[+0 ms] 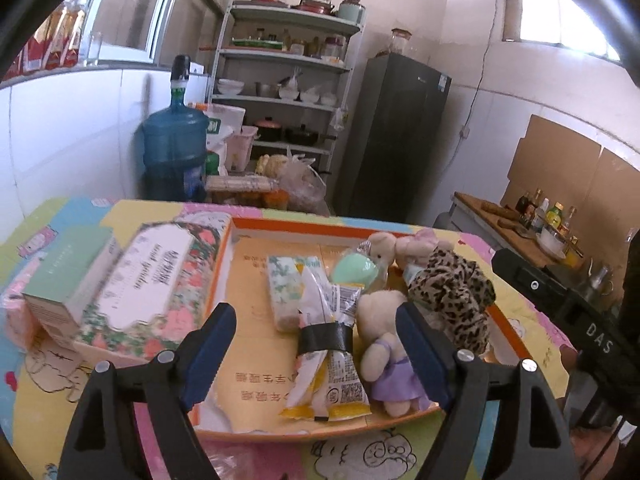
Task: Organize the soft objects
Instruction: 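Withdraw both tools from the box toward the remaining items, then move the right tool to the clear plastic bag while the left tool approaches the pink tissue pack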
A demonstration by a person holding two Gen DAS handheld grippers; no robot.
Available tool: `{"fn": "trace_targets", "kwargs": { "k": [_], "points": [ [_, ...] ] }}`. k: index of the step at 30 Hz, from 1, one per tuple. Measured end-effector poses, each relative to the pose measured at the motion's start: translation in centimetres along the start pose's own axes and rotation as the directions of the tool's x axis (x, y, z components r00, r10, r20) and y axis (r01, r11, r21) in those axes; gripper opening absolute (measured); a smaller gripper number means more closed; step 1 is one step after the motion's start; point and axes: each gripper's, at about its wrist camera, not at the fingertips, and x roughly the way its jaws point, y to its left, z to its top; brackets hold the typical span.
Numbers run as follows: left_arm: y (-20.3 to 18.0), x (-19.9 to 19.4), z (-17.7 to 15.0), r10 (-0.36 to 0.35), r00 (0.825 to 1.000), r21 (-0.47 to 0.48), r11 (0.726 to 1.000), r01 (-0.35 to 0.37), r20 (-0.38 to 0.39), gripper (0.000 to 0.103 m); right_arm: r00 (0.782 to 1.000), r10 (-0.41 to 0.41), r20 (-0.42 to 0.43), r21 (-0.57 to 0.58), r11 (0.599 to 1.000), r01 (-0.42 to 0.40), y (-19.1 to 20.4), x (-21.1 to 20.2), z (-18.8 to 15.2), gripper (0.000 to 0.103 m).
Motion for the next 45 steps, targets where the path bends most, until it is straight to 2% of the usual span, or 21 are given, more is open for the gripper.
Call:
{"fn": "trace_targets", "kwargs": {
  "k": [10, 13, 17, 21, 24, 35, 45],
  "points": [
    [2.6, -4.4, 0.2, 0.03, 0.996, 0.001, 1.0, -0.03, 0.08, 0.082, 1.0, 0.009, 0.025, -0.033, 0.999, -0.008, 3.4, -2.6, 0.0, 0.069],
    [3.5, -5.8, 0.2, 0.049, 0.993, 0.012, 0.999, -0.051, 0.11, 0.082, 0.999, 0.008, 0.036, -0.046, 0.999, -0.006, 4.7, -3.3, 0.1, 0.075],
    [4.7, -7.2, 0.1, 0.062, 0.989, 0.019, 0.998, -0.065, 0.134, 0.083, 0.999, 0.032, 0.041, -0.065, 0.997, -0.029, 6.6, -4.0, 0.0, 0.077],
    [6.4, -8.7, 0.0, 0.078, 0.985, 0.015, 0.997, -0.081, 0.157, 0.092, 0.998, 0.046, 0.048, -0.084, 0.996, -0.042, 8.8, -4.7, -0.1, 0.079],
    [8.0, -9.8, -0.1, 0.081, 0.982, 0.007, 0.996, -0.084, 0.172, 0.092, 0.997, 0.053, 0.052, -0.103, 0.994, -0.048, 10.6, -5.2, -0.3, 0.079],
    [13.8, -12.9, -0.5, 0.095, 0.981, -0.009, 0.995, -0.094, 0.172, 0.092, 0.995, 0.082, 0.057, -0.148, 0.986, -0.073, 16.6, -6.2, -1.8, 0.079],
    [17.7, -15.0, -0.9, 0.162, 0.971, -0.011, 0.987, -0.163, 0.177, 0.092, 0.994, 0.111, 0.02, -0.173, 0.979, -0.106, 21.0, -5.8, -3.6, 0.079]
  ]
}}
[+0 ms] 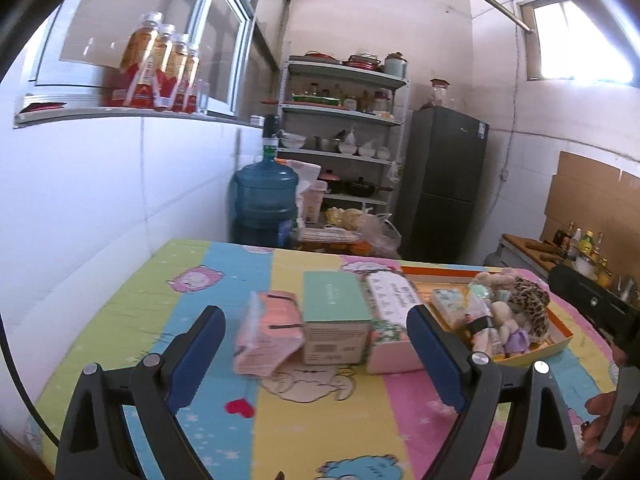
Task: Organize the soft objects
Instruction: 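Move the right tool to the clear plastic bag while the left tool approaches the pink tissue pack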
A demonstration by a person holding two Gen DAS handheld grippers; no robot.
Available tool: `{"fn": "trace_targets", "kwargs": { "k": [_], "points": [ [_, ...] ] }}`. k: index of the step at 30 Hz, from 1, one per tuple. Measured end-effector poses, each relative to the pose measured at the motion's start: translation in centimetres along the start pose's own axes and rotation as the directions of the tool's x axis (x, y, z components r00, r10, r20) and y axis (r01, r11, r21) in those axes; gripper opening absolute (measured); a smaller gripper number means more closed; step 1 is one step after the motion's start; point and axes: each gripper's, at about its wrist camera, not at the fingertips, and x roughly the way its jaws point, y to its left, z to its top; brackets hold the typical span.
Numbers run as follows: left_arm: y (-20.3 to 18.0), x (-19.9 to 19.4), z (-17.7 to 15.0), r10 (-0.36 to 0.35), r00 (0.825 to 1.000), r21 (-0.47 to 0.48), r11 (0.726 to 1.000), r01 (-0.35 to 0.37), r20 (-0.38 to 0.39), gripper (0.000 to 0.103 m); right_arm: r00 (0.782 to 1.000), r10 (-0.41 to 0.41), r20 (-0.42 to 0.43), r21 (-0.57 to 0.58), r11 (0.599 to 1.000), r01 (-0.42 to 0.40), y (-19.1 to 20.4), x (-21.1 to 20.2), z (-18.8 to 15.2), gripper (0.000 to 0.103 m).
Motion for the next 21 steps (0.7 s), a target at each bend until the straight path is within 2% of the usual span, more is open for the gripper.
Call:
{"fn": "trace_targets", "kwargs": {
  "k": [21],
  "points": [
    [5.9, -0.8, -0.5, 0.031, 1.0, -0.03, 0.999, -0.031, -0.006, 0.092, 0.998, 0.031, -0.057, -0.066, 0.997, -0.035, 6.6, 2.3, -1.9, 0.079]
  ]
}}
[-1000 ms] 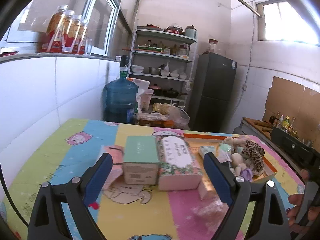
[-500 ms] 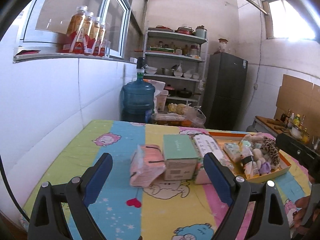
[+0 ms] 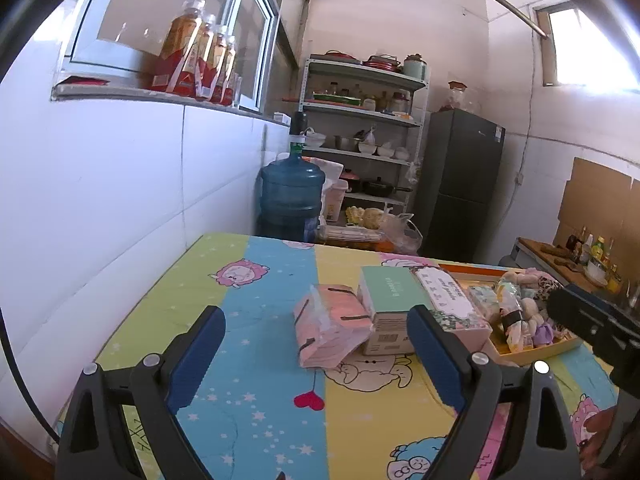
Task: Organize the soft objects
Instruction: 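Move the right tool to the clear plastic bag while the left tool approaches the pink tissue pack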
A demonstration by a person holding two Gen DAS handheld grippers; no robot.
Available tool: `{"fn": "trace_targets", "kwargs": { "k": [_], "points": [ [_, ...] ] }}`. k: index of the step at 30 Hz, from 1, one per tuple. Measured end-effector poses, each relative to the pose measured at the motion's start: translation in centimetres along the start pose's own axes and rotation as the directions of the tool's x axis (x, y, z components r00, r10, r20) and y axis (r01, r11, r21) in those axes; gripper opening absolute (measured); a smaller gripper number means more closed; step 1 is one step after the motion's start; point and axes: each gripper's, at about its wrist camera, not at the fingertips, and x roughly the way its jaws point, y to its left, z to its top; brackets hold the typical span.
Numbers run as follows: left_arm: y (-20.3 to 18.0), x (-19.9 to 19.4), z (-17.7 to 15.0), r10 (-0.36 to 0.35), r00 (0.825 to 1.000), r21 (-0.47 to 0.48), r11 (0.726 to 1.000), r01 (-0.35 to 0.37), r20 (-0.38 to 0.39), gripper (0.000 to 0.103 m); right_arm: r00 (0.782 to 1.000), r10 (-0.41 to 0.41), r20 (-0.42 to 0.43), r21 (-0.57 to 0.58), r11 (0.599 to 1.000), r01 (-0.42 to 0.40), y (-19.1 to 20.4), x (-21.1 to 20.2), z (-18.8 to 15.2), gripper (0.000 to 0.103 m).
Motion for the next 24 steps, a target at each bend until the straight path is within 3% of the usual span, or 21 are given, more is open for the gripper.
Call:
{"fn": "trace_targets", "kwargs": {
  "k": [11, 24],
  "points": [
    [1.6, 0.5, -0.3, -0.009, 1.0, -0.014, 1.0, 0.009, -0.009, 0.092, 0.997, -0.053, -0.049, 0.0, 0.999, 0.053, -0.5, 0.6, -2.3, 0.079],
    [2.5, 2.0, -0.9, -0.023, 0.999, -0.028, 0.999, 0.022, -0.038, 0.092, 0.973, -0.144, -0.18, 0.026, 0.988, 0.151, -3.7, 2.6, -6.0, 0.079]
  ]
}}
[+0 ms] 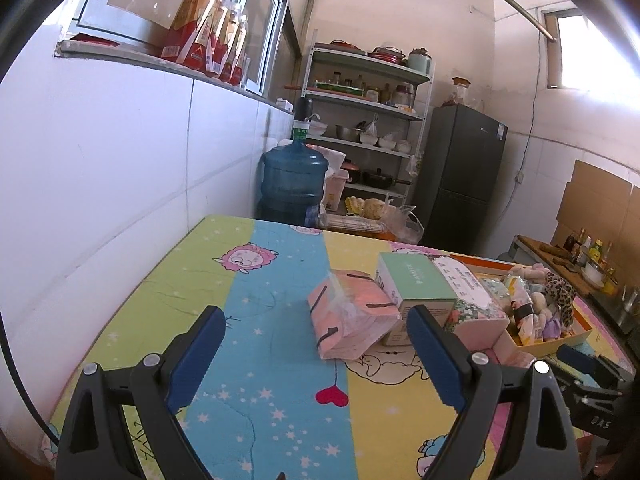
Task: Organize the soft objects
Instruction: 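Move the right tool to the clear plastic bag while the left tool approaches the pink tissue pack, then grasp the clear plastic bag with the right tool while the left tool grasps the pink tissue pack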
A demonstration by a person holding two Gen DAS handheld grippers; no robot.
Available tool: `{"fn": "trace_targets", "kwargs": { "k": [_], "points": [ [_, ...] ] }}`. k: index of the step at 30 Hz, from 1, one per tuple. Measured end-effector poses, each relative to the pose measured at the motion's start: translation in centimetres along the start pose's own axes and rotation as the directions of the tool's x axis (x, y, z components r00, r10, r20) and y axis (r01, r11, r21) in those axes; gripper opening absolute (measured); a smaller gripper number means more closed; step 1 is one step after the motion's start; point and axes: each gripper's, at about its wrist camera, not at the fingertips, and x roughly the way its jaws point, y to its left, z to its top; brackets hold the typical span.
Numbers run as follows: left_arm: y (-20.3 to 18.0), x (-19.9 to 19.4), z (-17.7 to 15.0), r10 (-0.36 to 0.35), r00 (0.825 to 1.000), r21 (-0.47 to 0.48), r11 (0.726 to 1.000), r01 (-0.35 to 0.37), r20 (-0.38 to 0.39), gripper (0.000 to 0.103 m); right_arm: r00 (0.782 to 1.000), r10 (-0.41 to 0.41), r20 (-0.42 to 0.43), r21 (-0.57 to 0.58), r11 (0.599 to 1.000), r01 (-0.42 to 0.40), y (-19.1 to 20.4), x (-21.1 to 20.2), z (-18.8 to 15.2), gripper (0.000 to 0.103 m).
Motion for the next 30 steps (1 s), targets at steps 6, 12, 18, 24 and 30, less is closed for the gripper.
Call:
{"fn": "trace_targets", "kwargs": {
  "k": [6, 12, 18, 24, 30],
  "points": [
    [0.0, 0.9, 0.2, -0.01, 1.0, 0.011, 1.0, 0.01, -0.017, 0.092, 0.996, -0.023, -0.085, -0.007, 1.0, 0.022, -0.8, 2.2, -0.7, 0.079],
    [-0.7, 2.5, 0.6, -0.053, 0.997, 0.076, 0.995, 0.058, -0.06, 0.092, 0.989, -0.004, -0.145, -0.014, 1.0, 0.002, -1.2, 3.7, -1.4, 0.078],
    [-1.4, 5.8, 0.0, -0.05, 0.987, 0.153, 0.985, 0.074, -0.154, 0.092, 0.987, 0.033, -0.157, -0.024, 0.999, -0.037, -0.7, 4.1, -1.3, 0.052],
    [-0.8, 9.1, -0.7, 0.026, 0.966, 0.181, 0.983, 0.022, -0.259, 0.092, 0.985, 0.083, -0.154, -0.017, 0.996, -0.087, 0.2, 4.5, -0.8, 0.053],
    [-1.7, 10.7, -0.7, 0.065, 0.954, 0.232, 0.973, 0.005, -0.293, 0.078, 0.984, 0.112, -0.139, -0.012, 0.993, -0.114, 0.8, 4.8, -0.1, 0.053]
  ]
}}
